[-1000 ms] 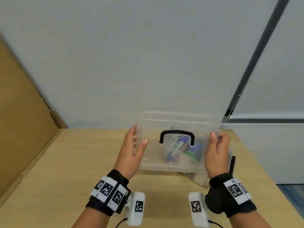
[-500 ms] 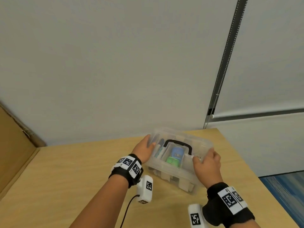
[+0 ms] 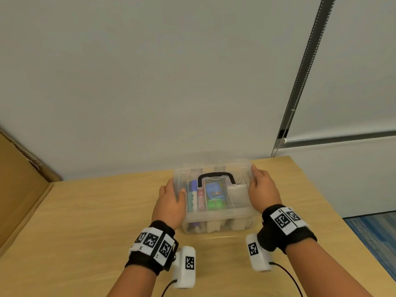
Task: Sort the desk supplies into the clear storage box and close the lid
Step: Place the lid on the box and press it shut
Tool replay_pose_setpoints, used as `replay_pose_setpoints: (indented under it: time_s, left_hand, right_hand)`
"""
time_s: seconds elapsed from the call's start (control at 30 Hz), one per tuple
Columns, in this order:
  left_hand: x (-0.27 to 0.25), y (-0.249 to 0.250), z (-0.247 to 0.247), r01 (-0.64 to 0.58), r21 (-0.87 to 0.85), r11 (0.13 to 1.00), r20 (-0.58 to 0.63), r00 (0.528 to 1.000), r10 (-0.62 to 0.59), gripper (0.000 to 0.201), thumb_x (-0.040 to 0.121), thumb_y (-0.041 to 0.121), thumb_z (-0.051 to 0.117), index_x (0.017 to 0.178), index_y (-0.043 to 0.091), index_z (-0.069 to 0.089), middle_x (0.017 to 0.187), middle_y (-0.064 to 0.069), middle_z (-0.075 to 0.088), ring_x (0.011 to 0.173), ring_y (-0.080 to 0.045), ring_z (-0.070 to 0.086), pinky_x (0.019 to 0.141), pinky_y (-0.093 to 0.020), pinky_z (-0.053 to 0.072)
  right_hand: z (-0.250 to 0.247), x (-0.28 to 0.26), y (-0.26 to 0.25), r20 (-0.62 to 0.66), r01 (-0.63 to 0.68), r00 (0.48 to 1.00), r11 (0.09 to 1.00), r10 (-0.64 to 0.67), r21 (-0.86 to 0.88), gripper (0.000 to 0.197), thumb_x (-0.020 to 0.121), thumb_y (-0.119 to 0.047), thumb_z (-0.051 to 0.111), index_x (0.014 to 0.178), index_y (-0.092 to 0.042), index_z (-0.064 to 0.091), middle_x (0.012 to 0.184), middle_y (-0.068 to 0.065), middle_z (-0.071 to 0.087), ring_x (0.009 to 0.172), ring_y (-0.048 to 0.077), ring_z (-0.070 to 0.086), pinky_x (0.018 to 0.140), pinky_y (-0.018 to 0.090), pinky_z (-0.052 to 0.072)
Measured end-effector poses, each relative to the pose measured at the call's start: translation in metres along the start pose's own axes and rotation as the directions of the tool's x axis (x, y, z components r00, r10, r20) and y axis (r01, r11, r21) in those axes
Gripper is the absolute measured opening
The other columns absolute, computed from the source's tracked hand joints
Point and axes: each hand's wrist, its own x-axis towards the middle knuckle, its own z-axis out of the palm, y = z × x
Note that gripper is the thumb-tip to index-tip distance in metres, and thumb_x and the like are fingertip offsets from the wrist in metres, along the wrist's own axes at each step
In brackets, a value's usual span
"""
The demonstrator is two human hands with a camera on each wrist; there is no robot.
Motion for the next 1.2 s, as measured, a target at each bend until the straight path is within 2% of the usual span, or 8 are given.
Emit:
replay_pose_setpoints:
  time_s: [0.13, 0.3, 0.43, 0.53, 0.63, 0.77, 0.9, 1.2]
  left_hand:
    - [0.009, 0.000, 0.000, 0.008, 0.098, 0.995, -0.015, 1.000, -0.007, 0.049, 0.098, 0.040, 0.032, 0.142, 0.019, 0.032, 0.128, -0.005, 0.041, 0.100, -0.020, 0.058, 0.088, -0.037, 0.052]
    - [0.006, 0.002, 0.001, 0.015, 0.138, 0.990, -0.021, 1.000, -0.012, 0.052, 0.098, 0.043, 0.033, 0.144, 0.019, 0.030, 0.133, -0.006, 0.041, 0.120, -0.023, 0.041, 0.102, -0.039, 0.041]
    - [0.005, 0.005, 0.000, 0.057, 0.207, 0.977, -0.025, 0.998, -0.053, 0.068, 0.087, 0.063, 0.041, 0.143, 0.025, 0.030, 0.138, -0.004, 0.035, 0.125, -0.026, 0.032, 0.103, -0.044, 0.035]
    - [0.006, 0.000, 0.002, 0.147, -0.023, 0.989, 0.059, 0.988, -0.146, 0.101, 0.063, 0.078, 0.057, 0.145, 0.026, 0.028, 0.145, -0.003, 0.026, 0.133, -0.028, 0.027, 0.108, -0.046, 0.032]
    - [0.008, -0.004, 0.003, 0.183, -0.212, 0.960, 0.120, 0.980, -0.160, 0.116, 0.048, 0.079, 0.066, 0.143, 0.024, 0.029, 0.142, -0.004, 0.040, 0.126, -0.022, 0.044, 0.105, -0.044, 0.042]
    - [0.006, 0.002, -0.003, 0.149, 0.000, 0.989, 0.088, 0.985, -0.149, 0.118, 0.055, 0.082, 0.061, 0.147, 0.025, 0.015, 0.143, -0.007, 0.037, 0.123, -0.026, 0.049, 0.096, -0.038, 0.047]
    - [-0.003, 0.014, -0.007, -0.040, 0.230, 0.972, -0.039, 0.998, 0.051, 0.101, 0.072, 0.072, 0.057, 0.149, 0.029, 0.008, 0.137, -0.005, 0.029, 0.121, -0.024, 0.045, 0.093, -0.037, 0.050]
    - [0.003, 0.017, -0.014, 0.045, -0.134, 0.990, 0.173, 0.985, -0.021, 0.123, 0.057, 0.052, 0.084, 0.150, 0.023, 0.008, 0.136, -0.001, 0.014, 0.122, -0.012, 0.030, 0.102, -0.020, 0.030]
  right_hand:
    - [0.005, 0.006, 0.001, 0.012, 0.001, 1.000, 0.999, -0.001, -0.039, 0.049, 0.098, -0.009, 0.036, 0.147, -0.009, 0.032, 0.139, 0.013, 0.041, 0.115, 0.030, 0.051, 0.091, 0.033, 0.042]
    - [0.006, 0.005, -0.001, 0.043, -0.009, 0.999, 0.990, 0.015, -0.140, 0.051, 0.098, -0.021, 0.035, 0.147, -0.011, 0.027, 0.154, 0.010, 0.019, 0.133, 0.032, 0.030, 0.103, 0.041, 0.037]
    - [0.007, 0.005, -0.001, 0.105, -0.037, 0.993, 0.986, 0.055, -0.163, 0.068, 0.095, -0.051, 0.037, 0.149, -0.014, 0.019, 0.160, 0.003, 0.002, 0.137, 0.036, 0.029, 0.106, 0.046, 0.034]
    - [0.007, 0.006, 0.000, 0.156, -0.053, 0.984, 0.984, 0.080, -0.173, 0.092, 0.080, -0.075, 0.041, 0.149, -0.021, 0.013, 0.160, -0.003, -0.001, 0.133, 0.035, 0.039, 0.103, 0.047, 0.040]
    - [0.006, 0.006, -0.001, 0.169, -0.055, 0.982, 0.986, 0.083, -0.160, 0.107, 0.067, -0.086, 0.045, 0.148, -0.026, 0.012, 0.159, -0.005, 0.002, 0.130, 0.030, 0.045, 0.099, 0.048, 0.044]
    - [0.005, 0.006, 0.000, 0.169, -0.081, 0.981, 0.990, 0.100, -0.118, 0.109, 0.063, -0.086, 0.051, 0.148, -0.028, 0.013, 0.157, -0.002, 0.011, 0.130, 0.028, 0.045, 0.096, 0.046, 0.045]
    - [0.003, 0.005, 0.000, 0.171, -0.092, 0.980, 0.994, 0.102, -0.067, 0.108, 0.066, -0.079, 0.057, 0.148, -0.025, 0.014, 0.154, 0.001, 0.018, 0.130, 0.027, 0.044, 0.098, 0.044, 0.043]
    - [0.002, 0.005, -0.001, 0.167, -0.094, 0.981, 0.995, 0.099, -0.035, 0.106, 0.066, -0.076, 0.061, 0.147, -0.024, 0.016, 0.150, 0.007, 0.031, 0.131, 0.029, 0.042, 0.102, 0.044, 0.040]
